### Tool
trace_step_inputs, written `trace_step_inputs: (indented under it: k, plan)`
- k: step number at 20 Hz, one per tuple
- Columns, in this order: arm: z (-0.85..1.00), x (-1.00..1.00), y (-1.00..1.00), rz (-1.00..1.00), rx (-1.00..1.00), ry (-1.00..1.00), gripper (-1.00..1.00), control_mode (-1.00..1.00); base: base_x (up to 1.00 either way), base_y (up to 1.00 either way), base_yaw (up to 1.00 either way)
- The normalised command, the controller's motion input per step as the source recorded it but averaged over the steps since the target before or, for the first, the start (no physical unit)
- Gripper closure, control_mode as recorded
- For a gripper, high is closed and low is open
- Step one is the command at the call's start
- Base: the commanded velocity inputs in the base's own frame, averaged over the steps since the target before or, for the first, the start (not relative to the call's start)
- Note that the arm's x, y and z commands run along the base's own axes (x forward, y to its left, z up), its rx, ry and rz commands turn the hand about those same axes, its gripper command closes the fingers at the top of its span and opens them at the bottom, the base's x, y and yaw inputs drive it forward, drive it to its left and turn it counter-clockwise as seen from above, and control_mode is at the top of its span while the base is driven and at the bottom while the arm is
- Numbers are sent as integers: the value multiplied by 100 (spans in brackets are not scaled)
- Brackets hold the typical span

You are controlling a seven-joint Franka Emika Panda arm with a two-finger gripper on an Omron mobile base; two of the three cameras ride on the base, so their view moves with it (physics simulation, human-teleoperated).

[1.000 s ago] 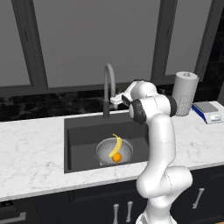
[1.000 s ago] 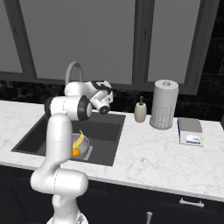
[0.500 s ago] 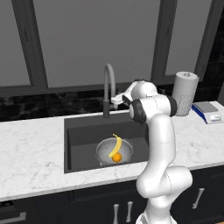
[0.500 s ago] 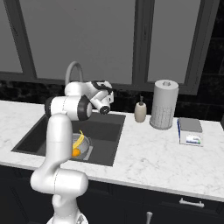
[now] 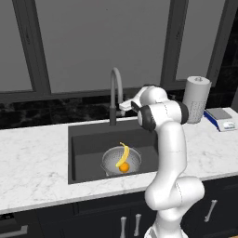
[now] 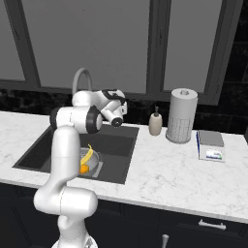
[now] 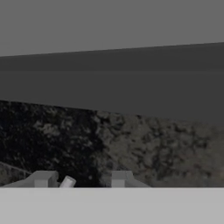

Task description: Put the colander in the sink, put the banana, orange in the colander, and turn on the sink faucet and pour water over the colander.

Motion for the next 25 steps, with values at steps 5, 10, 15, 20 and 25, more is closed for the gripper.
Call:
trace_step_inputs:
  k: [5,10,15,20,25]
  plan:
    - [-31,-2,-60,0,0,0,100,-100,0,0,0]
    - [-33,-4,-57,0,0,3,100,-100,0,0,0]
    - [-31,-4,-58,0,0,3,100,-100,0,0,0]
    - [-29,-4,-51,0,0,2,100,-100,0,0,0]
    - [-17,-4,-40,0,0,1,100,-100,0,0,0]
